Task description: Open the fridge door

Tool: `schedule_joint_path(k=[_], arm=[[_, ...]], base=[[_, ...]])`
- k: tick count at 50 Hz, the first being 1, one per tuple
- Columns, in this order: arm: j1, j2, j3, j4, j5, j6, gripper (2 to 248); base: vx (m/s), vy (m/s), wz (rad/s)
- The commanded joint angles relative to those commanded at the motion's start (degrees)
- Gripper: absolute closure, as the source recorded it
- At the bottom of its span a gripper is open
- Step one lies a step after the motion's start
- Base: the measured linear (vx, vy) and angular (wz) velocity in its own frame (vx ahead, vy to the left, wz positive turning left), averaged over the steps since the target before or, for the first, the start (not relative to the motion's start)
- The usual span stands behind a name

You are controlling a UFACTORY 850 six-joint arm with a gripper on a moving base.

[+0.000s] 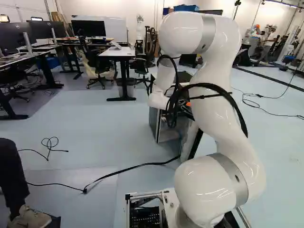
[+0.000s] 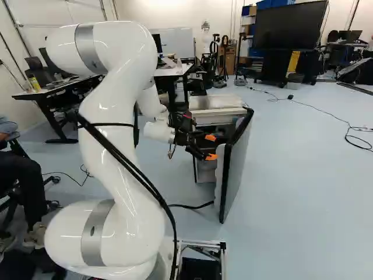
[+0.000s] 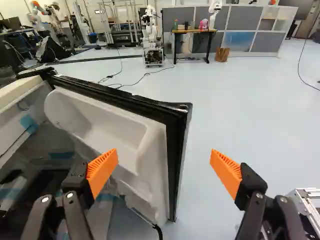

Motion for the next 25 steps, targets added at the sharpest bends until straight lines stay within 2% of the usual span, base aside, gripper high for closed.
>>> schedule_joint_path(k=[25], arm=[[-6.36, -0.01, -0.02, 0.00, 1.58, 0.00, 3]], base=[[0.000, 0.000, 0.000]])
